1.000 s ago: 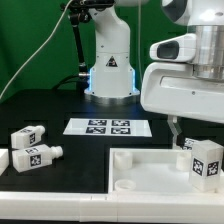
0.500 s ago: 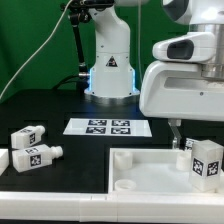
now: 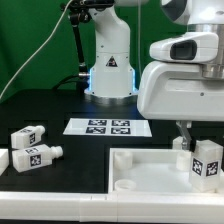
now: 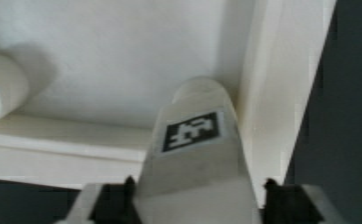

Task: Assemble one leg

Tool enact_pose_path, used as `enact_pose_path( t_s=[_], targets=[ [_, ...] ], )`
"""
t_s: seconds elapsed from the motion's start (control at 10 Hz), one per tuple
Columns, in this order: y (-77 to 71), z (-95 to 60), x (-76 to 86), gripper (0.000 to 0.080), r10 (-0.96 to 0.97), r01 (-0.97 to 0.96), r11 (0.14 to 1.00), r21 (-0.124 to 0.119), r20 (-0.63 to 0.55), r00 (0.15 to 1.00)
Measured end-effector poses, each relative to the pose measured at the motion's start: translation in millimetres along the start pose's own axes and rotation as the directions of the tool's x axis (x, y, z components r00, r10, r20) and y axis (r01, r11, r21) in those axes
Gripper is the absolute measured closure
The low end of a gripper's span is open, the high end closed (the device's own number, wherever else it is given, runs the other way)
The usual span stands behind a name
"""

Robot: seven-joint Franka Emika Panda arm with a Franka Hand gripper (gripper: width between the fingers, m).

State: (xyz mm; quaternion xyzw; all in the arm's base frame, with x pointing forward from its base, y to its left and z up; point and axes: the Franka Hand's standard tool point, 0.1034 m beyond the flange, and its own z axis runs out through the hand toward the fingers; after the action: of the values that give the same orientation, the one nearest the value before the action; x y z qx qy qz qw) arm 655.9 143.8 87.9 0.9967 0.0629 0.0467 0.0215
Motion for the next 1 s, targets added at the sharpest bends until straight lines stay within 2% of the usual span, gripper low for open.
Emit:
enact_pose_path(
  t_s=[0.1,0.3,0.5,0.8,1.0],
  targets=[
    [0.0,0.1,0.0,0.0518,0.024,-0.024,1.0,0.0,0.0,1.0],
    [-0.3,0.2,-0.1,0.0518,0.059,-0.059,0.998,0.002,0.0,0.998],
    [-0.7,0.8,-0.7,0.0518,0.29,-0.29,0.957,0.005,0.001,0.957],
    [0.1,2.0,-0.6,0.0518,0.648,-0.648,0.762,0.024,0.006,0.762],
    [-3.3,2.3,-1.8,0.0518,0.825,-0.825,0.565,0.022,0.012,0.566]
  ],
)
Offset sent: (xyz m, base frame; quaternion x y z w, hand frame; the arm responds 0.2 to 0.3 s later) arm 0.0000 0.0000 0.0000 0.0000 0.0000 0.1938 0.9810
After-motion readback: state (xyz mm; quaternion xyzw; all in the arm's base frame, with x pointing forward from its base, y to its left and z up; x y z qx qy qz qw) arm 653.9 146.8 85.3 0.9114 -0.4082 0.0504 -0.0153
